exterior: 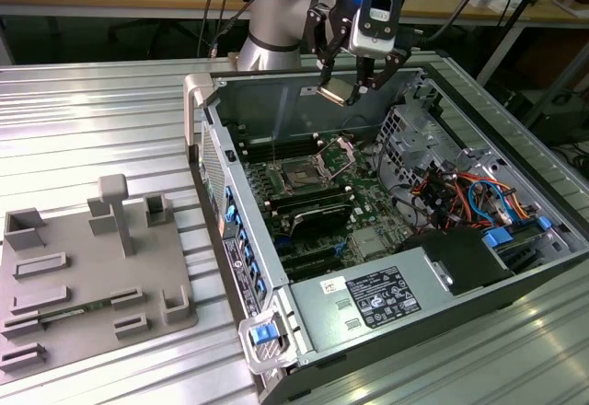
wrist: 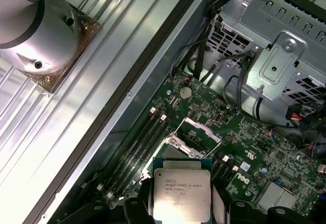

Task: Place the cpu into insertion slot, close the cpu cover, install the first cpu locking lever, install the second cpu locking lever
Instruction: 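Place the cpu into insertion slot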

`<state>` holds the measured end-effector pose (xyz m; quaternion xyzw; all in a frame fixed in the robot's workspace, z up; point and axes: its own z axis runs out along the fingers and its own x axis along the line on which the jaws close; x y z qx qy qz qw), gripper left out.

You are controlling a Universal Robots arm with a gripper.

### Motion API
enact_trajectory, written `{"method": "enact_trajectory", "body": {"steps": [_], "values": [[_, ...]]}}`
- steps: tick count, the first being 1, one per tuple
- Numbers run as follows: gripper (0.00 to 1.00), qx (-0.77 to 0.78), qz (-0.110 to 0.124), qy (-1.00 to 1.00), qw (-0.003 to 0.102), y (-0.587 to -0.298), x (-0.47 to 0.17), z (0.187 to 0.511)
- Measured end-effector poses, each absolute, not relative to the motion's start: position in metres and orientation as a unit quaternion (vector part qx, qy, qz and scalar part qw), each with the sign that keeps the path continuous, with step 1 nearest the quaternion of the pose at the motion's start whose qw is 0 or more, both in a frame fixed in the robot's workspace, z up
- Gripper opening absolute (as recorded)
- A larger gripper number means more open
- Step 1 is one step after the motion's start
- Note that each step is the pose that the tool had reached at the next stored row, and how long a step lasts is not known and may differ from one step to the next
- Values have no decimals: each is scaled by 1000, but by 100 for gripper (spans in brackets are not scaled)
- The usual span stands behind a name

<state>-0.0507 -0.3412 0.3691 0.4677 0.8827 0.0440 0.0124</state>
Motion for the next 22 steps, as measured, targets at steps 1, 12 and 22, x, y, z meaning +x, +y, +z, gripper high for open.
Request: {"method": "enact_trajectory", "body": {"steps": [1, 12, 22], "values": [[55, 468, 44, 883, 12, -341, -51, 369], [55, 505, 43, 862, 14, -341, -51, 369], [55, 509, 43, 859, 14, -341, -51, 369]]}}
